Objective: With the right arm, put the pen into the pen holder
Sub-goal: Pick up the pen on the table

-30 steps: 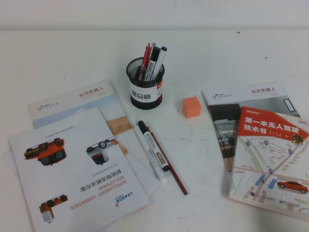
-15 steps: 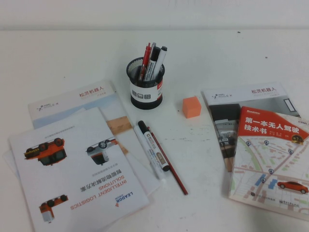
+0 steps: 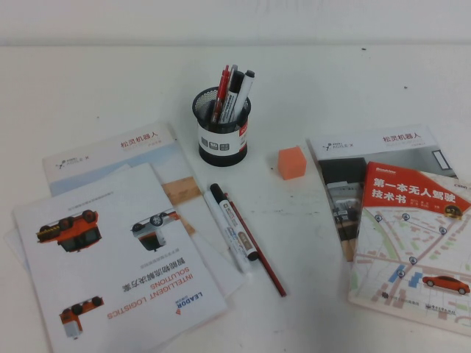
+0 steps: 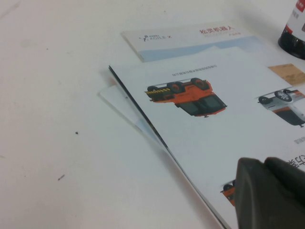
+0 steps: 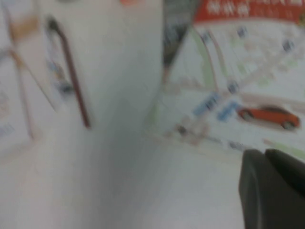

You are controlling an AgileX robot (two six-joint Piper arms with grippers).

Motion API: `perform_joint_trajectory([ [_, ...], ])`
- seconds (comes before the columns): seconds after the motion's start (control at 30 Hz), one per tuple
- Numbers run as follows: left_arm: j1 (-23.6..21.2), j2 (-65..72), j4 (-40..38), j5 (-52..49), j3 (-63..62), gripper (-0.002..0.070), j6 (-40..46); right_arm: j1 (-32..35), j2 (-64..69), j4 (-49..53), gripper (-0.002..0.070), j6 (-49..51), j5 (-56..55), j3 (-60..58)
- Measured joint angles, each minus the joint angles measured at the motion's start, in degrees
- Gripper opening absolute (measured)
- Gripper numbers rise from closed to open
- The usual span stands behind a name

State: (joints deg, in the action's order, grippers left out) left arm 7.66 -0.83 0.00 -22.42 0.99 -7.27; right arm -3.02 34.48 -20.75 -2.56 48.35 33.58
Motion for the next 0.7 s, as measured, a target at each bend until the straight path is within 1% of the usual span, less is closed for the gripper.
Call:
perform_joint_trajectory([
  [0.07,0.0,0.0,0.0,0.0,0.0,-0.0002,0.0,0.0,8.5,3.6,-0.002,-0.6,6.3,5.3],
  [0.13,0.0,0.0,0.0,0.0,0.0,-0.0003,0.0,0.0,16.3,4.8,-0.002,-2.6,10.0,10.2],
  [0.2,0.0,0.0,0.0,0.0,0.0,-0.0003,0.0,-0.5,22.7,4.4,-0.002,-4.7,11.7,14.7],
  [0.27,0.0,0.0,0.0,0.0,0.0,-0.0003,0.0,-2.4,28.4,4.4,-0.002,-6.1,12.5,18.7],
  [0.53,0.0,0.0,0.0,0.0,0.0,-0.0002,0.0,-17.4,50.4,9.2,-0.002,-6.4,17.6,35.3],
  [0.7,0.0,0.0,0.0,0.0,0.0,-0.0003,0.0,-23.1,61.6,10.1,-0.002,-6.2,18.7,45.4],
])
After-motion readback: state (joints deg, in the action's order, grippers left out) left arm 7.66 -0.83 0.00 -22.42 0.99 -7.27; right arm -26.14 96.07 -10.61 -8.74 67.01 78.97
